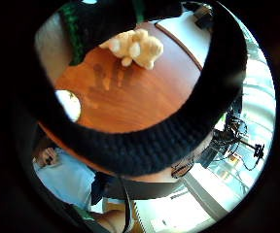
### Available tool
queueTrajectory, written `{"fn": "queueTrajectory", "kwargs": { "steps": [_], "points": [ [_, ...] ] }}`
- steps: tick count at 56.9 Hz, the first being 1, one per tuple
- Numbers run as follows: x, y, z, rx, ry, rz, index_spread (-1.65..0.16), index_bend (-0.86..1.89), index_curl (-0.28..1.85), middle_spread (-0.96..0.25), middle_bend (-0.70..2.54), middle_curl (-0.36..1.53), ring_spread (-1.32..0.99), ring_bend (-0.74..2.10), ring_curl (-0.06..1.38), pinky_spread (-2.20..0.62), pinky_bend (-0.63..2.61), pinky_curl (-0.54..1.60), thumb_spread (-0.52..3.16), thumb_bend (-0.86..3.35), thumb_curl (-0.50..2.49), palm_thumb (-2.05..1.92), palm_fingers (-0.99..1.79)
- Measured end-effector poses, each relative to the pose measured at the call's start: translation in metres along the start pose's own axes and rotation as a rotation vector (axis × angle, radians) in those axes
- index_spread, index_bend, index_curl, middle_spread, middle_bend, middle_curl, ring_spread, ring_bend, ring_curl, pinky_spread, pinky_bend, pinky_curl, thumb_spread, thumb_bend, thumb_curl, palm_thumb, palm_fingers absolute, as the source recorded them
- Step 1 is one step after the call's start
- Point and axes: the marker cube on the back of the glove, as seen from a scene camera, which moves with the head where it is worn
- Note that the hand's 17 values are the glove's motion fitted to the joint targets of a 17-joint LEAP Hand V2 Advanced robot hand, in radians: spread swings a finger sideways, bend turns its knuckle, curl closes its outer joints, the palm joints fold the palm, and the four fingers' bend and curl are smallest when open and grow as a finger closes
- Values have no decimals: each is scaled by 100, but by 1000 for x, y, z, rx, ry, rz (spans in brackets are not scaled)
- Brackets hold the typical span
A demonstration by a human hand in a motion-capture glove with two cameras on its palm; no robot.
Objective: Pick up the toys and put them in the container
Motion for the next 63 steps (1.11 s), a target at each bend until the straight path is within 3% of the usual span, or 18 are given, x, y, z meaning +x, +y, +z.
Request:
{"fn": "queueTrajectory", "kwargs": {
  "steps": [13, 26, 33, 39, 45, 55, 63],
  "points": [
    [-34, 5, 87, -148, 63, -134, -32, 12, 23, 0, 11, 24, 0, 13, 29, 9, 90, 34, 132, -3, 27, -4, -25],
    [-47, -8, 134, -153, 137, -190, -33, 12, 22, 1, 14, 23, 0, 15, 25, 8, 98, 36, 131, -1, 28, 0, -19],
    [-48, -16, 147, -59, 63, -221, -33, 16, 21, -2, 25, 27, -6, 40, 30, -7, 98, 35, 139, 2, 30, 7, 29],
    [-45, -20, 143, 55, -56, -249, -32, 20, 22, -7, 32, 30, -17, 69, 37, -24, 96, 34, 154, 13, 32, 22, 76],
    [-41, -21, 135, 108, -74, -255, -29, 17, 25, -10, 39, 36, -25, 90, 48, -32, 105, 40, 162, 25, 38, 41, 100],
    [-43, -27, 103, 161, -128, -228, -24, 17, 27, -12, 53, 45, -33, 105, 59, -38, 117, 49, 159, 37, 45, 60, 104],
    [-67, -49, 36, 231, -124, -215, -22, 19, 30, -13, 60, 52, -37, 110, 64, -40, 120, 52, 159, 41, 47, 65, 98]
  ]
}}
